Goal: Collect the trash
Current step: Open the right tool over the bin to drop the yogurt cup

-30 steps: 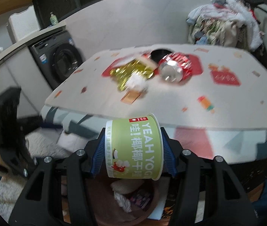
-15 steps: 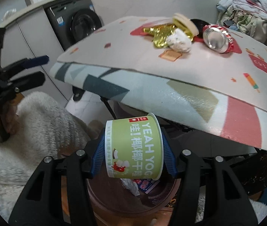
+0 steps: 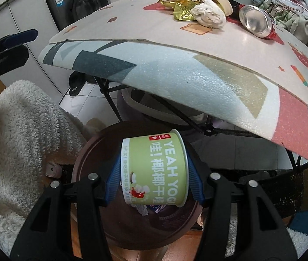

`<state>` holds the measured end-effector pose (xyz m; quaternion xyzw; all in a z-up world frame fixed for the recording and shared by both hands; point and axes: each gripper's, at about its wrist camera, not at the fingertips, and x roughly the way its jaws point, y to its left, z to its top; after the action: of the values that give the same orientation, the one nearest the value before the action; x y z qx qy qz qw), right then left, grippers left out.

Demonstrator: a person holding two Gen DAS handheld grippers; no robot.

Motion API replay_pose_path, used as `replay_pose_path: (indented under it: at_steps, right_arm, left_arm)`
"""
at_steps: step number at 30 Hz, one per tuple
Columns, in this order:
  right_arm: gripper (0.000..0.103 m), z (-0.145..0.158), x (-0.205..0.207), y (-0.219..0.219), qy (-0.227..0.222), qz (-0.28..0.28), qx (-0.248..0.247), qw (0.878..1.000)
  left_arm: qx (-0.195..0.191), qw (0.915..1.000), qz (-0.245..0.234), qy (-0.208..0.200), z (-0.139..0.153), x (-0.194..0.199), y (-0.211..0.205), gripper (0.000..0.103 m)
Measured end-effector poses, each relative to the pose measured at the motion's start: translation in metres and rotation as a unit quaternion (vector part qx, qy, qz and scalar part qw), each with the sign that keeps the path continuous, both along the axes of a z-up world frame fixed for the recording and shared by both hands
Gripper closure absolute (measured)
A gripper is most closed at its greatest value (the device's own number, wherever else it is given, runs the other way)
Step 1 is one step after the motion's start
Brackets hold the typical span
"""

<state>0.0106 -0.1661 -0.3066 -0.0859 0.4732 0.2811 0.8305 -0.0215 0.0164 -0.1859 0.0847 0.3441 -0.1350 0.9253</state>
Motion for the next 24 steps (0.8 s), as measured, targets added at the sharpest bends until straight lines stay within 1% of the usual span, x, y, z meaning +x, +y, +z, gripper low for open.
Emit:
replay_pose_path:
  at_steps: [10,11,12,15,18,21,24]
  right_arm:
    - [0.046,0.001,0.000,-0.002,0.000,-0.003,0.001,1.000]
    - [0.040,0.002,-0.001,-0.002,0.000,-0.003,0.000,1.000]
    - [0.030,0.002,-0.001,-0.002,-0.001,-0.003,0.002,1.000]
    - [0.012,0.009,-0.002,-0.006,-0.015,-0.010,0.016,1.000]
    - [0.006,0.020,-0.004,-0.014,-0.036,-0.023,0.035,0.999]
    - [0.006,0.027,-0.003,-0.022,-0.045,-0.041,0.045,0.997]
    - [0.006,0.040,-0.001,-0.036,-0.062,-0.061,0.072,0.994]
  left_arm:
    - [-0.017,0.9997,0.010,0.015,-0.002,0.006,0.007,0.006]
    - [-0.016,0.9997,0.010,0.016,-0.002,0.006,0.006,0.006]
    - [-0.015,0.9997,0.010,0.015,-0.002,0.006,0.007,0.006]
    - [-0.014,0.9997,0.012,0.019,-0.003,0.007,0.006,0.006]
    - [-0.016,0.9995,0.021,0.019,-0.003,0.008,0.009,0.006]
    - [-0.021,0.9990,0.037,0.016,-0.002,0.009,0.014,0.006]
    - [-0.019,0.9982,0.055,0.011,-0.001,0.009,0.017,0.006]
